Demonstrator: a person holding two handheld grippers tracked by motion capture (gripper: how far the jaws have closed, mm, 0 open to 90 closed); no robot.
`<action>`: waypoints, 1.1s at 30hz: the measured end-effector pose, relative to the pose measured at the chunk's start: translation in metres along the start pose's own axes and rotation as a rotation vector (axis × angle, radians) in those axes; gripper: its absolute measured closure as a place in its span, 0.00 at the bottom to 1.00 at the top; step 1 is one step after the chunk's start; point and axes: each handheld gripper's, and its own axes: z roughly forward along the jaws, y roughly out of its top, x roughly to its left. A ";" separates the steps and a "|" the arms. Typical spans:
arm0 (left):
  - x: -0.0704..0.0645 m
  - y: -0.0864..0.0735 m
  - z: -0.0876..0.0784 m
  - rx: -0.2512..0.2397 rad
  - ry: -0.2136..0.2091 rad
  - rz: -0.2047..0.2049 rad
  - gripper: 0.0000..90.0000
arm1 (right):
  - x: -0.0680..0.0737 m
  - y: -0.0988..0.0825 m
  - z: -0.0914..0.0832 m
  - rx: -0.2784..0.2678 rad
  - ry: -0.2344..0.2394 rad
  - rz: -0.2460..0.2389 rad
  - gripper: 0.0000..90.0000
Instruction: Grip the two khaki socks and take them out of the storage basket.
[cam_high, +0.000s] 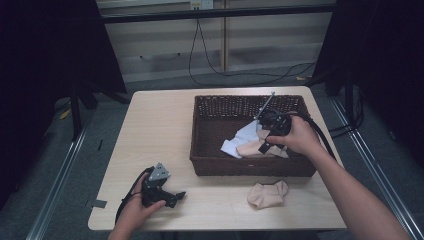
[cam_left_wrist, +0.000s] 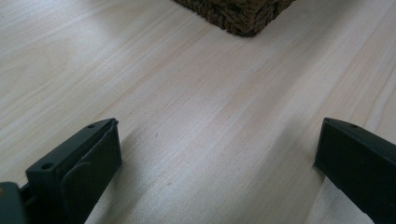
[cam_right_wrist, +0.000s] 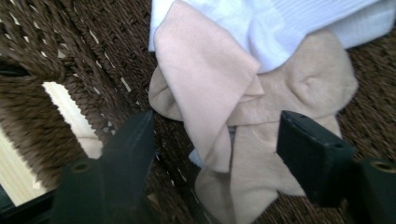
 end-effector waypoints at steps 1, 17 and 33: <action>0.000 0.000 0.000 0.000 -0.001 0.000 0.00 | 0.000 0.001 0.003 0.001 0.004 -0.002 0.34; 0.001 0.000 0.000 0.004 -0.008 0.007 0.00 | 0.008 0.011 0.031 0.057 0.004 -0.007 0.48; 0.001 0.000 0.000 0.006 -0.003 0.008 0.00 | 0.009 0.004 0.005 0.040 0.015 -0.042 0.97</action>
